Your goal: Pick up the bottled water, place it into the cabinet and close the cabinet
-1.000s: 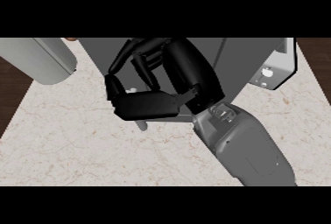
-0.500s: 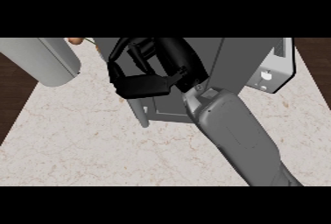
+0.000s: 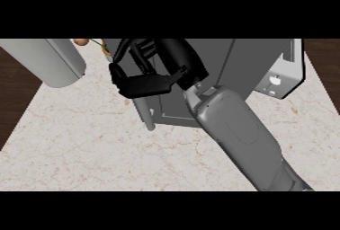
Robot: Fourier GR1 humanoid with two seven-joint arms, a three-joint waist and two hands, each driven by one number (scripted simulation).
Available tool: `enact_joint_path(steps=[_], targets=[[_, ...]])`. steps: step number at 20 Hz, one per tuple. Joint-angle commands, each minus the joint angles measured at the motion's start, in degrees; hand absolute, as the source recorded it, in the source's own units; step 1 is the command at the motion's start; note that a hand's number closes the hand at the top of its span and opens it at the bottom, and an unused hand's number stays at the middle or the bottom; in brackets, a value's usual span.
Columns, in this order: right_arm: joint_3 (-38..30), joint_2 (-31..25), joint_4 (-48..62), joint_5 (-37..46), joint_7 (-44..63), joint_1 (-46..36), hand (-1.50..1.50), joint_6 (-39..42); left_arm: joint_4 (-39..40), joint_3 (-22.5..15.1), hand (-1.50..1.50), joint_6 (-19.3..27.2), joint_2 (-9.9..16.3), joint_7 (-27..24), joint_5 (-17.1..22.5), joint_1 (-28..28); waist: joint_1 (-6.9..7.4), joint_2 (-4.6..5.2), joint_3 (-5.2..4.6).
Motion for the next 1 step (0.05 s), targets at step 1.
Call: enact_joint_path(steps=[1], targets=[[-5.87,-2.82,10.84,0.64,-0.48,-0.61,1.5,-2.34,0.19,0.66,1.5,0.4,0.14,0.21,-0.03,-1.8,-0.58,3.72,0.35]])
